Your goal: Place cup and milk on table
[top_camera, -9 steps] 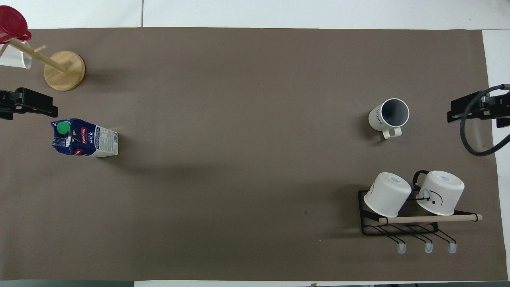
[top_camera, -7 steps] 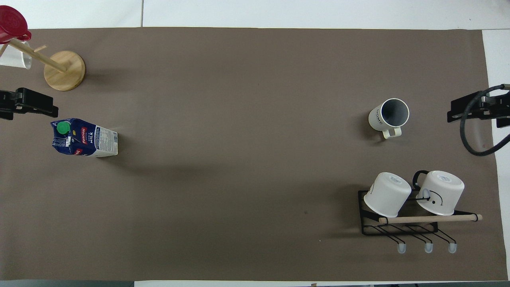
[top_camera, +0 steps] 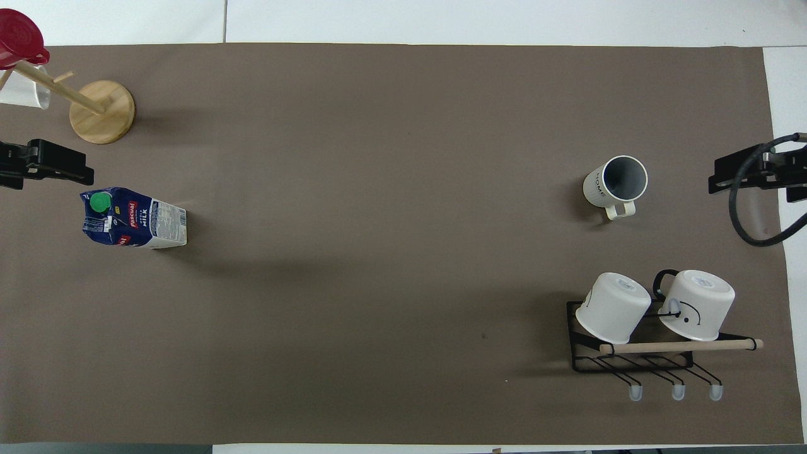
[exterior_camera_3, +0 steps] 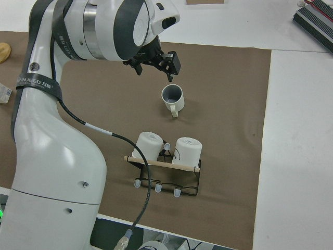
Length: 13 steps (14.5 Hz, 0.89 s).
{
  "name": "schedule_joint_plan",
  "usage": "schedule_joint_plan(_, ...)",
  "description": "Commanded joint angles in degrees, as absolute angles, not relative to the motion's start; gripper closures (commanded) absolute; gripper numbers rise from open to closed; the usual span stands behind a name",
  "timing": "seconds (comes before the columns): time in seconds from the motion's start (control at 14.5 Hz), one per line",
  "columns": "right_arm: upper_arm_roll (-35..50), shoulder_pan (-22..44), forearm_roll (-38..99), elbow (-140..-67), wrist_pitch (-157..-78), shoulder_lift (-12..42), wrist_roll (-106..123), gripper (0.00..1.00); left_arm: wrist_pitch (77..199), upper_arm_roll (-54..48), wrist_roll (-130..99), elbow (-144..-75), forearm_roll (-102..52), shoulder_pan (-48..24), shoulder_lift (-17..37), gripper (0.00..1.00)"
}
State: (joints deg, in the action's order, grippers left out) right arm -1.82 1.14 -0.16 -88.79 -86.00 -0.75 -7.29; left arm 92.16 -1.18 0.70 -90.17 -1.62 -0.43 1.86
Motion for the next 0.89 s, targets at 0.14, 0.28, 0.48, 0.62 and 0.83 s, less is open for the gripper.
schedule_joint_plan(0.14, -1.5, 0.8, 0.0, -93.0, -89.7, -2.5, -7.2, 0.00, 99.5, -0.9, 1.5, -98.8, -1.8, -0.4, -2.0, 0.00)
schedule_joint_plan(0.28, -1.5, 0.7, 0.0, -93.6, -92.5, -2.4, -6.5, 0.00, 102.2, -0.9, 1.5, -101.0, -1.8, -0.4, -2.0, 0.00)
schedule_joint_plan(0.48, -1.5, 0.5, 0.1, -98.1, -99.0, -1.8, 0.9, 0.00, 107.0, -0.9, 1.8, -104.8, -1.8, 1.0, -1.8, 0.00)
schedule_joint_plan(0.62, -1.6, -0.3, 1.2, -98.3, -104.0, 2.3, 8.7, 0.00, 110.3, -0.9, 1.9, -107.3, -1.8, 1.5, -1.6, 0.00)
schedule_joint_plan(0.83, -1.6, -1.8, 1.3, -98.4, -115.3, 9.4, 17.0, 0.00, 111.2, -0.9, 2.2, -109.9, -1.8, 2.7, -1.3, 0.00)
